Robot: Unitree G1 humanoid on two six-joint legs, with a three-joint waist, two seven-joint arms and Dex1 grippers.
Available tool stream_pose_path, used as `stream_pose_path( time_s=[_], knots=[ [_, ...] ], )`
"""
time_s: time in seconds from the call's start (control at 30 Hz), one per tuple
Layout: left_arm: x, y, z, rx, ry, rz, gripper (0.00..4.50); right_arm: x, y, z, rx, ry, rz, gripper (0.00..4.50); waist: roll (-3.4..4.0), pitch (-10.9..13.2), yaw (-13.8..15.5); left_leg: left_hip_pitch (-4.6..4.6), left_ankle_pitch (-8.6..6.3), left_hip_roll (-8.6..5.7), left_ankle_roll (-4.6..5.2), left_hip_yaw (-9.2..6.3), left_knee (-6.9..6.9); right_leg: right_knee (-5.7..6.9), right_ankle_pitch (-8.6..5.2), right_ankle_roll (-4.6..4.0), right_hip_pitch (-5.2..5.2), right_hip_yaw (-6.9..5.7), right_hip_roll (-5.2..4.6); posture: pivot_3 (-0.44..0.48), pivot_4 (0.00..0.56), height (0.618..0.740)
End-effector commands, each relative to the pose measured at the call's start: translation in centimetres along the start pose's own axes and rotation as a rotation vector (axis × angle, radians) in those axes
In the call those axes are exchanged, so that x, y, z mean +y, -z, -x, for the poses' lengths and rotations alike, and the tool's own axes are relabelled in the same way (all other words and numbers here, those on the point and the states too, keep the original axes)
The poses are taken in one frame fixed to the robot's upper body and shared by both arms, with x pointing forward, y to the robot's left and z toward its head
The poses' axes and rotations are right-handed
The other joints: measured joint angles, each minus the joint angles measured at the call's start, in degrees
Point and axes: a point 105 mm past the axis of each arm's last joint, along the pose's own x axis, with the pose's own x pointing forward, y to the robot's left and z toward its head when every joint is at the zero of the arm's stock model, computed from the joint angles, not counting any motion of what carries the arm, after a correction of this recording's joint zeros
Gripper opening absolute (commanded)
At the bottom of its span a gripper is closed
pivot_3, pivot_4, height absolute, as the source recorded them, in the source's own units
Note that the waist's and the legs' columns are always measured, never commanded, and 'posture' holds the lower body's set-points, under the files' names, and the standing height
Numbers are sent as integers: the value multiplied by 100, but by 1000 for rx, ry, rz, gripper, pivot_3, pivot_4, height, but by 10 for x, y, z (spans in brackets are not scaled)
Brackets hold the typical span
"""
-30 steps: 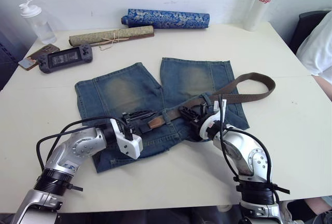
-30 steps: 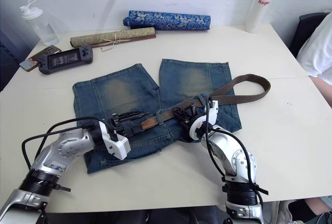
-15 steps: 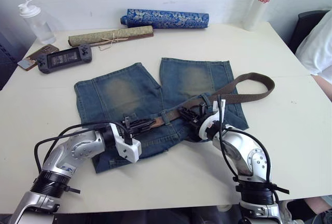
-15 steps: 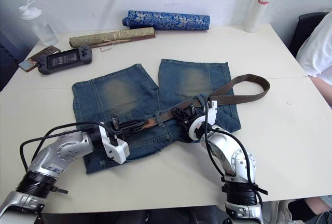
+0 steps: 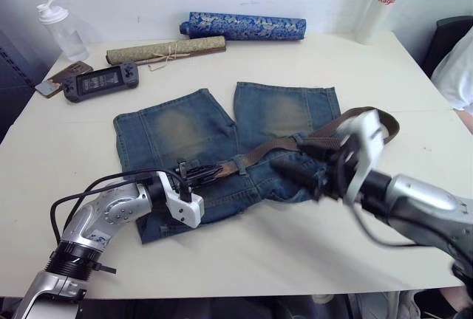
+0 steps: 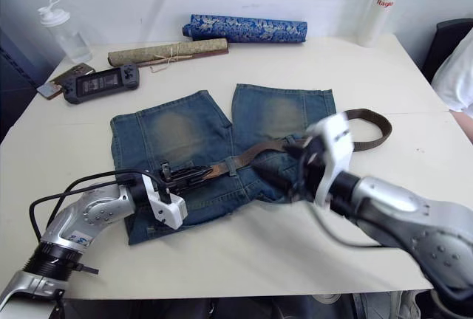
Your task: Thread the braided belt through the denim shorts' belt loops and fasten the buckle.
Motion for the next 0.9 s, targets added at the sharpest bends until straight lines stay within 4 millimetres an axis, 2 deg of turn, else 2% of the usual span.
stream_pose_path(
  time_s=[0.03,0.13,0.2,0.33,0.47,0.53,0.63,0.67,0.77,0.83,0.9],
  knots=[
    [11,-3,-1,-20,-36,-10,0,-3,13,-2,-19,-3,328,4466,4,4,-15,4,1,-3,-1,4,-3,-10,6,10,7,1,-5,0,150,637],
    [11,-4,-3,-31,-38,-9,0,-20,35,-5,37,57,543,4466,2,6,-11,3,3,-17,-7,14,0,-20,16,31,10,17,-21,0,150,637],
    [13,-5,-5,-37,-44,-8,0,-31,42,-11,56,97,665,4466,1,6,-1,-2,12,-27,-25,14,1,-33,26,46,12,20,-29,0,150,637],
    [18,-7,-8,-44,-53,-14,0,-41,63,-18,147,96,797,4466,-2,8,9,-15,22,-44,-48,15,3,-51,44,65,12,26,-47,0,150,637],
    [22,-8,-9,-47,-59,-22,0,-40,72,-20,159,87,769,2651,-13,2,50,-17,23,-46,-50,13,12,-51,47,69,17,26,-48,0,150,637],
    [23,-8,-9,-47,-58,-26,0,-40,72,-20,156,95,753,1525,-14,1,58,-17,23,-47,-50,15,18,-51,49,70,19,28,-48,0,150,637],
    [23,-10,-10,-49,-57,-29,0,-42,72,-20,160,110,738,64,-14,1,88,-20,22,-47,-50,14,24,-49,50,70,19,28,-48,0,150,637],
    [24,-12,-10,-54,-55,-35,0,-47,70,-20,166,137,730,64,-14,1,104,-20,22,-48,-50,14,26,-49,50,70,19,29,-48,0,150,637],
    [29,-20,-12,-73,-41,-76,0,-83,73,-5,248,279,707,64,-14,3,142,-28,20,-50,-54,13,39,-48,52,72,19,28,-48,0,150,637],
    [35,-24,-13,-75,-54,-69,0,-116,79,15,342,384,709,64,-14,3,172,-34,18,-54,-57,13,47,-49,54,76,19,29,-50,0,150,637],
    [36,-28,-13,-79,-52,-68,0,-139,83,32,408,456,698,64,-13,3,246,-38,17,-65,-59,17,54,-50,56,81,20,33,-61,0,150,637]
  ],
)
